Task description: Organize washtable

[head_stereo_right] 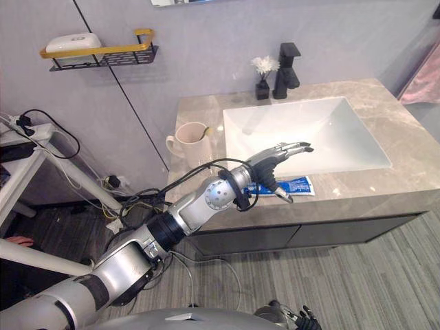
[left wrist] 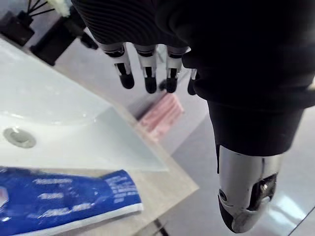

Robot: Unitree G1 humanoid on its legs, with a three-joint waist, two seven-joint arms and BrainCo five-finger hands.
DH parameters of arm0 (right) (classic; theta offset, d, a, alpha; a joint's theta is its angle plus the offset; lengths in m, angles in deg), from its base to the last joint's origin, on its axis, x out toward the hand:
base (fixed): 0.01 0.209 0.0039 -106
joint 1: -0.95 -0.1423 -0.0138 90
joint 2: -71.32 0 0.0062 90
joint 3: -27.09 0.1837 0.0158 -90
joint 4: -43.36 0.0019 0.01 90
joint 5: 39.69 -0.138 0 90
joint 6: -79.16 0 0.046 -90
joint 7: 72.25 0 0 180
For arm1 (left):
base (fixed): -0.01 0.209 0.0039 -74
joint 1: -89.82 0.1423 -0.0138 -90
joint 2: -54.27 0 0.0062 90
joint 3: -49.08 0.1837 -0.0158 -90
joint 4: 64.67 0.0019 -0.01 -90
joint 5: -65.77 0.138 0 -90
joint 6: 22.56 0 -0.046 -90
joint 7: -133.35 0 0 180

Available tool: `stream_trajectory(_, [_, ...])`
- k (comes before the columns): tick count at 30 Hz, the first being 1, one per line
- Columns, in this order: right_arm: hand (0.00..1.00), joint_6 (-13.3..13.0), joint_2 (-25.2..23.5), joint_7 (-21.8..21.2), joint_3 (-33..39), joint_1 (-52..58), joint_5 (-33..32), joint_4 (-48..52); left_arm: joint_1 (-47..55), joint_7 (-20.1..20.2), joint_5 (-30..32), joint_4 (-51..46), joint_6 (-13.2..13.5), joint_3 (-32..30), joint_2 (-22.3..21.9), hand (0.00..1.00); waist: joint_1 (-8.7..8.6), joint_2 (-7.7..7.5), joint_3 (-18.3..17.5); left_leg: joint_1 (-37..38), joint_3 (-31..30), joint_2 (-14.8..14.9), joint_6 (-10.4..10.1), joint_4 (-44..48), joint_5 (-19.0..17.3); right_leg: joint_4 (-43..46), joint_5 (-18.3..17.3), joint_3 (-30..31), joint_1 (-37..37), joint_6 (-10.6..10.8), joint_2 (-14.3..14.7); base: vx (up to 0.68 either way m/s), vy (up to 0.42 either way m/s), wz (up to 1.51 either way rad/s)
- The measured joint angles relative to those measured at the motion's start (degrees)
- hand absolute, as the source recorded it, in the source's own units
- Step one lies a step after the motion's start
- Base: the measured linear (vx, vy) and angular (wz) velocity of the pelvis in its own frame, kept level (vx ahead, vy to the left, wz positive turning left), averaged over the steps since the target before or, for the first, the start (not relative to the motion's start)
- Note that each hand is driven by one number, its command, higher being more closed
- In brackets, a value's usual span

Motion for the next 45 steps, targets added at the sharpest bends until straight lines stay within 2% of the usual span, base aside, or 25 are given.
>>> stream_trajectory(6, [0.0,0.0,-0.2,0.0,0.1,0.0,0.0,0.1,4.0,0.3,0.1,0.5,-0.1,0.0,1.1,0.0,0.07,-0.32,0.2,0.3,-0.3,0.1,-0.1,0.0,0.0,-1.2,0.4,-0.5,1.1,-0.1,0.7,0.0,-0.003,0.01])
stream_trajectory(8, [0.0,0.0,-0.6,0.0,0.0,-0.4,0.0,0.2,7.3,0.5,1.1,1.8,-0.1,0.1,3.4,0.0,0.06,-0.96,0.7,0.2,-0.2,0.6,-0.3,0.1,-0.1,-3.0,1.0,-0.8,1.7,-0.2,1.4,0.03,-0.043,-0.02])
stream_trajectory(15, [0.0,0.0,-1.0,0.0,-0.1,-0.7,0.0,0.3,7.4,0.8,1.1,2.2,-0.1,0.0,4.8,0.0,-0.02,-1.33,1.0,0.2,-0.5,0.8,-0.7,0.3,-0.2,-4.0,1.1,-1.7,2.6,-0.3,1.6,0.04,-0.015,0.04])
stream_trajectory(16, [0.0,0.0,-1.0,0.0,-0.1,-0.8,0.0,0.3,7.4,0.8,1.1,2.5,-0.1,0.0,4.9,1.0,-0.03,-1.33,1.0,0.2,-0.4,0.8,-0.8,0.3,-0.3,-4.1,1.1,-1.6,2.6,-0.3,1.6,0.03,-0.002,-0.01])
stream_trajectory(22, [0.0,0.0,-0.9,0.0,-0.1,-0.8,0.0,1.0,7.4,0.1,1.0,3.9,-0.1,-0.4,4.9,1.0,-0.31,-0.86,1.7,0.3,-0.2,0.8,-0.9,0.4,-0.4,-4.2,1.1,-1.6,2.6,-0.3,1.6,0.0,0.0,0.0])
stream_trajectory(26, [0.0,0.0,-1.1,0.0,-0.1,-1.0,0.0,2.1,7.4,-1.3,1.0,3.9,-0.1,-3.5,4.8,1.0,-1.38,-0.65,2.2,0.3,0.2,1.0,-1.1,0.4,-0.5,-4.3,1.2,-1.3,2.5,-0.3,1.7,0.0,0.0,-0.04])
stream_trajectory(32, [0.0,0.0,-0.9,0.3,-0.1,-1.0,0.0,2.1,6.7,-2.1,1.0,3.9,0.9,-4.1,4.5,1.0,-1.34,-0.21,2.3,0.6,1.0,1.1,-1.4,0.4,-0.6,-5.0,1.2,-0.5,2.9,-0.3,1.8,0.07,-0.013,-0.07])
stream_trajectory(39, [0.0,0.0,-0.2,0.4,-0.2,-0.9,0.0,2.1,6.6,-2.1,0.9,3.9,1.1,-4.3,4.5,1.0,-1.36,1.16,2.6,1.2,0.9,1.2,-1.5,0.4,-0.6,-4.9,1.1,-0.5,3.1,-0.3,1.8,-0.01,0.0,0.0])
stream_trajectory(45, [0.0,-0.1,-0.2,0.7,-0.9,-0.9,-2.5,2.3,6.7,-2.1,0.4,3.8,1.2,-3.8,4.6,1.0,-1.31,1.19,2.6,1.2,0.9,1.2,-1.5,0.3,-0.7,-4.8,1.1,-0.7,3.1,-0.3,1.8,0.0,0.0,0.0])
